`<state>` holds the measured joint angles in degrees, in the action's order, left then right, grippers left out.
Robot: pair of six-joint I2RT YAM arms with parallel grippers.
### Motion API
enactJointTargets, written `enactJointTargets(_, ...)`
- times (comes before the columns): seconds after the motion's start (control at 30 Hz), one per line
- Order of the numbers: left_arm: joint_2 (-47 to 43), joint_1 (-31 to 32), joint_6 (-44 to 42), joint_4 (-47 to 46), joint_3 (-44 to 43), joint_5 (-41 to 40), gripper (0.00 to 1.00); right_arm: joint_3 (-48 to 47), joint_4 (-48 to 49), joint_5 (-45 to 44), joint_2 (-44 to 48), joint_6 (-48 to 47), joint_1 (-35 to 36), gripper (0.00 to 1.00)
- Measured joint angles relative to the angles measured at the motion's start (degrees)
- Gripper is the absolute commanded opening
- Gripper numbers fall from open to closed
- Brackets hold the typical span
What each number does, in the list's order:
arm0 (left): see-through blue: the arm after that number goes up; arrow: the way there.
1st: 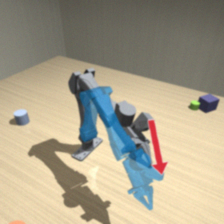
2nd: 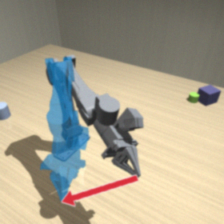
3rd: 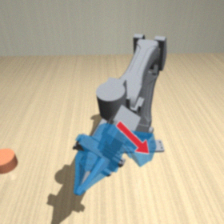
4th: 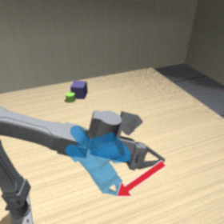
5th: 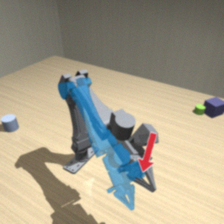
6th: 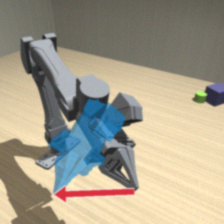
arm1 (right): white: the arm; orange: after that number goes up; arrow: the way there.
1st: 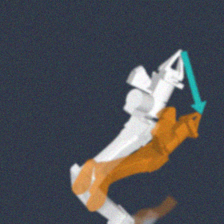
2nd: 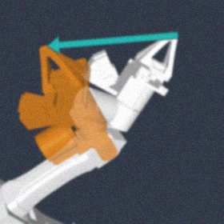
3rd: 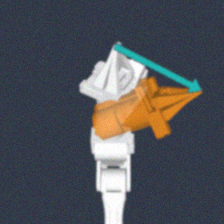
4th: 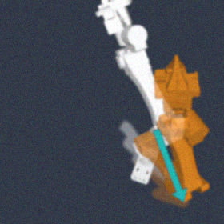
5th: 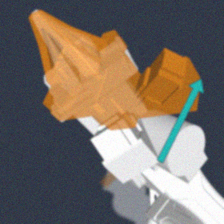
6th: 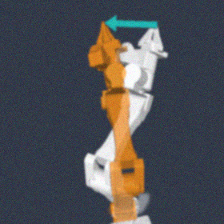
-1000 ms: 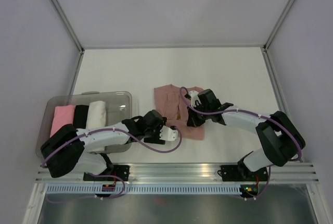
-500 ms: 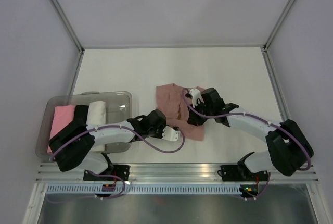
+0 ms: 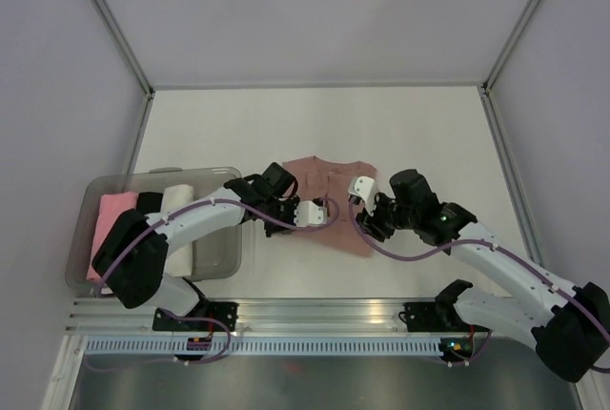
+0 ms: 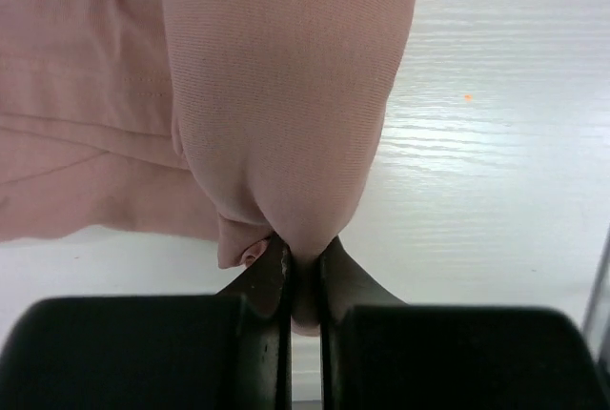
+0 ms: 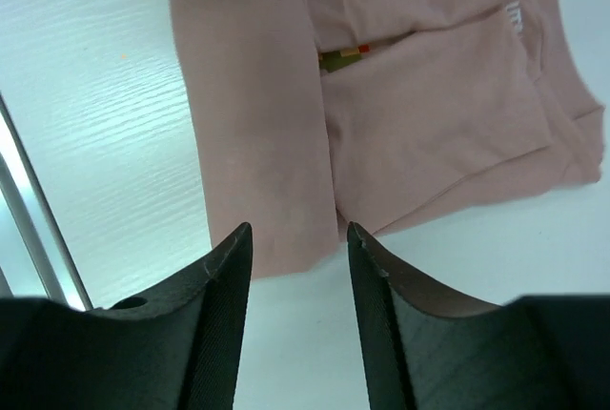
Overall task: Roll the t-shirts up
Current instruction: Roll the tshirt
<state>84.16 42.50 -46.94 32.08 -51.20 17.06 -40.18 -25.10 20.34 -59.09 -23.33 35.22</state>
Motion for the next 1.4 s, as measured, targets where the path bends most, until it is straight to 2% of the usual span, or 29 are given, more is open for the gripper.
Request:
enactJointTargets(0.13,1.3,-1.7,0.2,6.6,-2.9,6.2,0.02,2.0,-1.0,-0.7,5.8,-4.6,4.6,0.56)
enactJointTargets(0.23,3.0,-2.4,0.8,9.9,-4.0,9.0,0.02,2.8,-1.3,-2.2,6.6,-5.6,8.4,0.57)
enactJointTargets(0.53,5.6,-4.2,2.0,13.0,-5.4,10.8,0.02,7.4,1.6,-16.7,-2.1,-4.3,24.9,0.60)
enactJointTargets(0.77,5.6,-4.6,2.1,13.3,-5.5,11.5,0.02,8.9,4.9,-25.7,-7.3,-3.7,26.3,0.61)
enactJointTargets(0.83,5.6,-4.6,2.1,13.3,-5.6,11.6,0.02,8.9,5.6,-26.9,-9.2,-3.5,26.4,0.54)
enactJointTargets(0.87,5.6,-4.6,2.1,13.3,-5.6,11.6,0.02,8.9,6.1,-27.5,-10.3,-3.5,26.4,0.41)
enactJointTargets(0.9,5.6,-4.7,2.1,13.3,-5.6,11.6,0.02,8.9,6.4,-27.8,-11.2,-3.7,26.4,0.11)
enactJointTargets(0.93,5.6,-4.7,2.1,13.3,-5.6,11.7,0.02,8.9,6.6,-27.9,-11.9,-3.6,26.4,0.03)
enactJointTargets(0.97,5.6,-4.8,2.1,13.3,-5.6,11.7,0.02,8.9,6.7,-27.9,-12.3,-3.4,26.4,0.00)
enactJointTargets(1.07,5.6,-4.9,1.9,13.6,-5.6,11.7,0.02,8.5,6.1,-27.1,-12.2,-3.8,26.1,0.00)
enactJointTargets(1.13,5.6,-5.0,1.0,14.4,-5.6,11.7,0.02,7.2,3.6,-23.5,-11.6,-4.6,24.5,0.00)
enactJointTargets(1.4,5.4,-5.1,-6.6,22.4,-5.6,14.7,0.03,-1.0,-11.5,-0.7,-8.2,-14.4,14.3,0.00)
